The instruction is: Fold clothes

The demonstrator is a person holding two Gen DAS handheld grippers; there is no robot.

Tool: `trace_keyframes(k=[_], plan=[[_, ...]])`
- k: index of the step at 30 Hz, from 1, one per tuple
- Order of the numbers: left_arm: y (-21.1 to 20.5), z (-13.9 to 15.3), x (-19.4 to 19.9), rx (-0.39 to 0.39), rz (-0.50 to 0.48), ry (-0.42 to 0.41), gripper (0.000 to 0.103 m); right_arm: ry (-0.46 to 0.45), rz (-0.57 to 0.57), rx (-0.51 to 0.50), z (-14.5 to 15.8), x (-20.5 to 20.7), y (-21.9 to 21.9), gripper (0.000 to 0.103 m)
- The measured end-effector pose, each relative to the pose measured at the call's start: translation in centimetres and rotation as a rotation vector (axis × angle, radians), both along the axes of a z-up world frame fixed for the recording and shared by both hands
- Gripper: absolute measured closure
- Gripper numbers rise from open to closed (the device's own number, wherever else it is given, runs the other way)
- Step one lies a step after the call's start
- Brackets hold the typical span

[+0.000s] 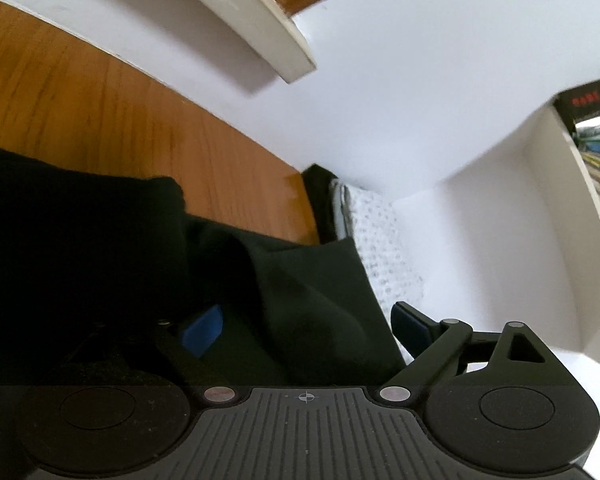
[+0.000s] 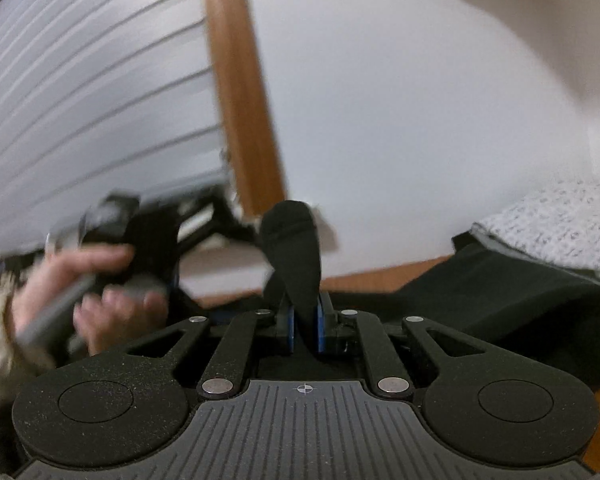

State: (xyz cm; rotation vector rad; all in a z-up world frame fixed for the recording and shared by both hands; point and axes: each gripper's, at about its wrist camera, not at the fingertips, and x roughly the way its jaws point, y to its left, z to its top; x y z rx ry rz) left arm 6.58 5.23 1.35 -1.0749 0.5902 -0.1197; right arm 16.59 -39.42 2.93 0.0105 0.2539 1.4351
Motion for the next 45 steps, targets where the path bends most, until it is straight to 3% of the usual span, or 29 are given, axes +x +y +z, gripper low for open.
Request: trace_keyframes(k=[2,7,9,11,13,14,15,20,23,29,32,33,34,36,39,45], plan=[[0.1,-0.1,0.0,0.004,-0.010,0.000,0.010,-0.062,0.049,-0.051,-1.1,-0.6,-0.1,0.092],[-1.4,0.2,0.7,0.096,-0.049,0.001,0.005,-0.123,0.045,-0.124,-2.5,-1.5,0.5,0.083],[-1.9,0.2,0.8,0.121,-0.056,-0.002,0.005,-0.159,0.040,-0.144,-2.4,-2.1,1.1,0.065],[-2.1,0.2,0.7,0.136,-0.065,-0.003,0.005,-0.216,0.035,-0.172,-1.9,-3.1,2.2,0.061],[-2.0,0.2,0.5,0.132,-0.065,-0.005,0.005,-0.239,0.039,-0.212,-1.6,-3.7,3.6,0.062],[-2.0,0.2,0.4,0.127,-0.065,-0.005,0.005,-0.248,0.041,-0.232,-1.5,-3.9,4.3,0.070],[-1.9,0.2,0.3,0.123,-0.065,-0.004,0.005,-0.238,0.043,-0.238,-1.4,-3.9,4.7,0.089],[-1.9,0.4,-0.6,0.106,-0.058,-0.012,0.004,-0.082,-0.058,-0.080,-0.1,-1.9,3.7,0.093],[-2.2,0.6,-0.6,0.093,-0.064,-0.015,0.004,-0.040,-0.062,-0.003,0.4,-1.9,2.3,0.093],[-2.9,1.1,-0.2,0.150,-0.054,-0.022,0.007,-0.118,0.029,0.041,0.6,-4.5,0.2,0.093],[-2.5,1.3,-0.5,0.187,-0.031,-0.027,0.034,-0.136,0.067,0.033,0.6,-5.6,-0.6,0.093],[-2.3,1.5,-0.8,0.203,-0.027,-0.031,0.048,-0.136,0.078,0.027,0.5,-5.9,-0.9,0.093],[-2.2,1.7,-1.0,0.222,-0.027,-0.042,0.070,-0.133,0.085,0.023,0.5,-6.1,-1.0,0.093],[-1.9,2.4,-1.7,0.271,-0.028,-0.063,0.091,-0.132,0.086,0.012,0.5,-6.2,-0.7,0.093],[-1.0,4.5,-3.0,0.308,-0.020,-0.093,0.094,-0.117,0.109,0.002,0.9,-6.8,0.1,0.093],[1.8,11.2,-8.7,0.439,-0.015,-0.163,0.094,-0.081,0.226,0.047,4.1,-11.0,2.7,0.093]])
